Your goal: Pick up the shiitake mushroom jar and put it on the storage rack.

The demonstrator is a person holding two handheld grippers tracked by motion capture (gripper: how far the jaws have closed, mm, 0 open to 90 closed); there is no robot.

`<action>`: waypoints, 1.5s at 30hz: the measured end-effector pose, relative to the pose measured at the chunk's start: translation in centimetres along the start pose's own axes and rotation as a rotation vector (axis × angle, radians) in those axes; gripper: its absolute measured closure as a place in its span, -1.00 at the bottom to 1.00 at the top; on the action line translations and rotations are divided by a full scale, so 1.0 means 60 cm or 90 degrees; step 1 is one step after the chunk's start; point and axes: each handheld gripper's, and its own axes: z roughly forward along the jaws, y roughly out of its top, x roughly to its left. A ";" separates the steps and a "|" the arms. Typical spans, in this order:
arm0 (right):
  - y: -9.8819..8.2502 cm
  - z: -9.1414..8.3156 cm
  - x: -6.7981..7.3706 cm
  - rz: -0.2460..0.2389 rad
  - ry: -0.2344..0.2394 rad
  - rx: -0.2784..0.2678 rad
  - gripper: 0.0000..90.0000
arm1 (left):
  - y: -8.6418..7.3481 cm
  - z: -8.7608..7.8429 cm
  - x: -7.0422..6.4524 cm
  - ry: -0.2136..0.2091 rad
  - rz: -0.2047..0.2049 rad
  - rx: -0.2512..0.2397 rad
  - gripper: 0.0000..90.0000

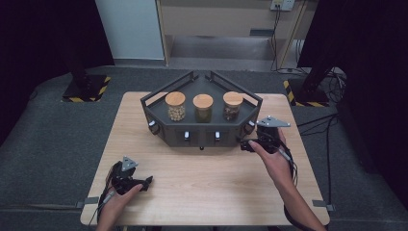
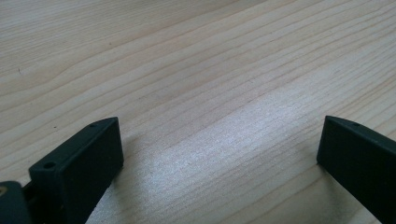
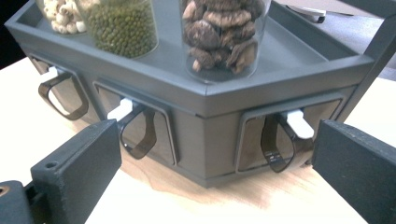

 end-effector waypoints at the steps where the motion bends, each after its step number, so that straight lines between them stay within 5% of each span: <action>1: -0.003 -0.002 0.001 -0.001 0.000 0.001 -0.96 | 0.000 0.000 0.000 0.000 0.000 0.000 -1.00; 31: -0.089 -0.046 0.010 -0.006 0.016 0.014 -0.97 | 0.000 0.000 0.000 0.001 -0.001 0.000 -1.00; 45: -0.105 -0.059 0.011 0.000 0.017 0.012 -0.97 | 0.000 0.000 -0.001 0.001 -0.001 0.000 -1.00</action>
